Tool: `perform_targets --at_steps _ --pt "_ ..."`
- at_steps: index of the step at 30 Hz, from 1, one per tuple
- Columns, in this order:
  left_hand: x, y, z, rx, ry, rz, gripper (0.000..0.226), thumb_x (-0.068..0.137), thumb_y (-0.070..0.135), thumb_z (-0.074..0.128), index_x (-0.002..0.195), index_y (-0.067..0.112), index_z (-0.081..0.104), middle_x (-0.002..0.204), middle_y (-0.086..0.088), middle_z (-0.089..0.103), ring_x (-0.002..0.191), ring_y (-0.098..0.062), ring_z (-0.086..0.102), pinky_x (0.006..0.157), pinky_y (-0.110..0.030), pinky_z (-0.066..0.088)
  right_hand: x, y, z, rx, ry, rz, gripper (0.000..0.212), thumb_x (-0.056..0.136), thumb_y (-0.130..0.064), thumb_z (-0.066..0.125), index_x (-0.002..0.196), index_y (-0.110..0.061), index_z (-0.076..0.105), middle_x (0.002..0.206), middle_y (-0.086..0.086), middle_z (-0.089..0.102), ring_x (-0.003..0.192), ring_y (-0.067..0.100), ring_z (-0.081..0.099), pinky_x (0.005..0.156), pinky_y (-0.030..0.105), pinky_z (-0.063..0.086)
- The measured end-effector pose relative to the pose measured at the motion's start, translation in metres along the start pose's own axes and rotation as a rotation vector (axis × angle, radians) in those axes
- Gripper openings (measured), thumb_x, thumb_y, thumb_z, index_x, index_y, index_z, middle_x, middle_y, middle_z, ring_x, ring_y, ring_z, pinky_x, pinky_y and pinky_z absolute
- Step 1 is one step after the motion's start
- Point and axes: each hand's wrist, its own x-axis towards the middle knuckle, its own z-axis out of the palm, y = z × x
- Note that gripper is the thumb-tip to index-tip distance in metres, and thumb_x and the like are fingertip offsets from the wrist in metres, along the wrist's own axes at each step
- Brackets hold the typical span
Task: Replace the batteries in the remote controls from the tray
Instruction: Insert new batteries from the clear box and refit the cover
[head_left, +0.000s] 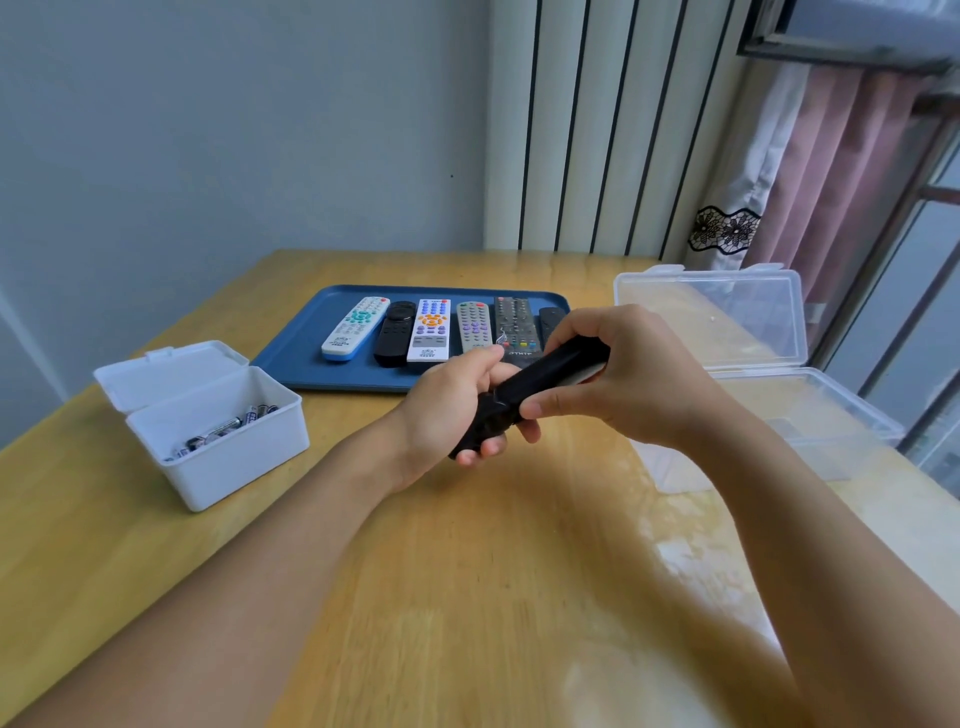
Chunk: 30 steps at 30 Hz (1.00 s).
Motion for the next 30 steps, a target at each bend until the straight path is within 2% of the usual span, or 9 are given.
perform_targets --at_steps 4,7,9,13,15,18,23,26,30 --pt "-0.003 0.003 -0.003 0.064 -0.042 0.046 0.030 0.105 0.024 0.043 0.099 0.005 0.065 0.092 -0.024 0.072 0.054 -0.017 0.049 0.041 -0.025 0.032 0.000 0.005 -0.005 0.091 -0.025 0.023 0.038 0.055 -0.034 0.096 0.078 -0.018 0.069 0.057 -0.008 0.057 0.047 0.003 0.047 0.046 0.018 0.036" --pt "-0.002 0.001 -0.004 0.107 -0.002 0.168 0.015 0.100 0.019 0.058 0.100 0.009 0.070 0.095 -0.021 0.074 0.057 -0.015 0.057 0.042 -0.021 0.042 0.002 0.011 -0.008 0.165 0.024 0.066 0.045 0.051 -0.040 0.096 0.080 -0.017 0.070 0.064 0.001 0.063 0.053 0.009 0.052 0.051 0.027 0.043" --pt "-0.001 -0.001 -0.002 0.105 0.051 0.240 0.016 0.099 0.018 0.058 0.100 0.008 0.070 0.091 -0.020 0.074 0.057 -0.017 0.058 0.040 -0.022 0.044 0.002 0.014 -0.008 0.241 0.073 0.065 0.048 0.052 -0.039 0.095 0.090 -0.019 0.071 0.077 0.008 0.068 0.063 0.012 0.059 0.059 0.029 0.050" --pt "0.000 0.002 -0.004 0.033 0.144 0.277 0.023 0.101 0.018 0.055 0.110 0.001 0.067 0.090 -0.020 0.074 0.052 -0.017 0.055 0.038 -0.022 0.040 0.005 0.014 0.000 0.660 0.164 0.094 0.058 0.075 -0.013 0.084 0.128 -0.016 0.059 0.094 0.011 0.065 0.080 0.021 0.072 0.073 0.030 0.057" --pt "0.000 0.001 -0.004 -0.016 0.165 0.274 0.023 0.101 0.017 0.055 0.111 0.000 0.067 0.089 -0.020 0.074 0.051 -0.015 0.053 0.037 -0.020 0.038 0.006 0.012 0.008 0.727 0.232 0.102 0.055 0.079 -0.008 0.080 0.129 -0.010 0.058 0.095 0.010 0.068 0.082 0.024 0.072 0.075 0.033 0.059" --pt "-0.001 0.000 0.000 -0.146 0.165 0.213 0.024 0.101 0.018 0.055 0.115 0.002 0.066 0.086 -0.018 0.074 0.049 -0.011 0.050 0.036 -0.017 0.034 0.007 0.008 0.016 0.734 0.302 0.118 0.046 0.080 -0.005 0.080 0.123 -0.008 0.064 0.094 0.007 0.071 0.085 0.024 0.071 0.076 0.033 0.061" --pt "0.001 0.000 0.011 -0.470 0.090 -0.006 0.029 0.101 0.025 0.053 0.120 0.004 0.063 0.077 -0.009 0.069 0.048 -0.007 0.042 0.033 -0.013 0.028 0.009 0.009 0.016 0.826 0.301 0.200 0.041 0.083 -0.002 0.077 0.122 -0.007 0.065 0.092 0.009 0.068 0.077 0.013 0.065 0.067 0.018 0.051" --pt "0.001 0.002 0.013 -0.728 -0.012 -0.158 0.041 0.105 0.034 0.042 0.131 0.005 0.056 0.075 -0.008 0.059 0.047 -0.006 0.038 0.032 -0.013 0.027 0.011 0.011 0.017 0.886 0.304 0.259 0.040 0.082 -0.002 0.077 0.120 -0.008 0.066 0.089 0.008 0.068 0.077 0.015 0.064 0.068 0.021 0.050" --pt "-0.001 0.002 0.011 -0.937 -0.130 -0.234 0.044 0.105 0.028 0.037 0.140 0.003 0.048 0.079 -0.009 0.053 0.049 -0.006 0.038 0.034 -0.012 0.029 0.012 0.013 0.017 0.988 0.311 0.315 0.041 0.080 -0.001 0.079 0.118 -0.009 0.068 0.094 0.011 0.070 0.085 0.019 0.070 0.071 0.023 0.052"
